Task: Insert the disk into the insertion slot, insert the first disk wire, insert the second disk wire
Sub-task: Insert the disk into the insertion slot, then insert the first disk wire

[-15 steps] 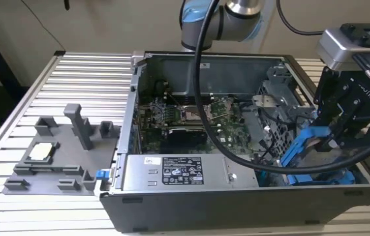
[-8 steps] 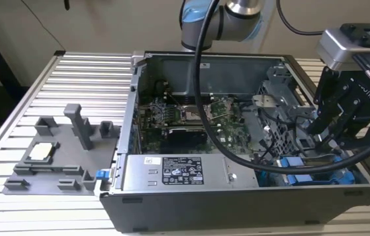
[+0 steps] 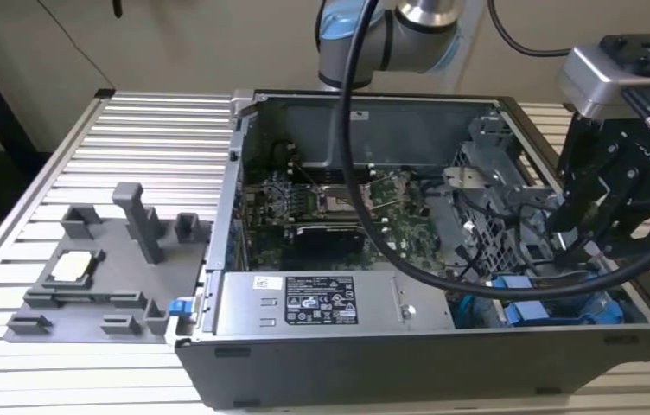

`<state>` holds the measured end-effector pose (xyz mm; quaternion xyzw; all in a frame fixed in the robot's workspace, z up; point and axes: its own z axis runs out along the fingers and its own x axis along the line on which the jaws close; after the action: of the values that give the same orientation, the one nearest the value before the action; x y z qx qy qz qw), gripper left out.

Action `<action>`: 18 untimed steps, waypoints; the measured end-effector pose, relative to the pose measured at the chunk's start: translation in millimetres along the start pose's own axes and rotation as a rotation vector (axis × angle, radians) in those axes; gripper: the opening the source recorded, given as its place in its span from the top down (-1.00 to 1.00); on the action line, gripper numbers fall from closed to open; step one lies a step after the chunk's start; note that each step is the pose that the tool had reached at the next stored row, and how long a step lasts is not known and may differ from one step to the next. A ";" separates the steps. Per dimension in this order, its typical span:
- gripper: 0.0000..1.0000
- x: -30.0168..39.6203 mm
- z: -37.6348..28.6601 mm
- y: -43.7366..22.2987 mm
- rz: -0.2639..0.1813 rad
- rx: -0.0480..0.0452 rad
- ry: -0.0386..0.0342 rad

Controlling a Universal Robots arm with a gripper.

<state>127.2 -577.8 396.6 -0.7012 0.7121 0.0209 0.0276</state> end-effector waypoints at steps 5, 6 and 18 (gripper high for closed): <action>0.19 -2.0 0.1 1.6 -0.007 0.0912 -0.0012; 0.19 -2.5 0.1 1.9 -0.008 0.1080 -0.0015; 0.19 -18.5 5.9 3.2 -0.057 0.2378 0.0002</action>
<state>124.3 -558.8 392.0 -0.7129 0.6894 -0.0646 0.1111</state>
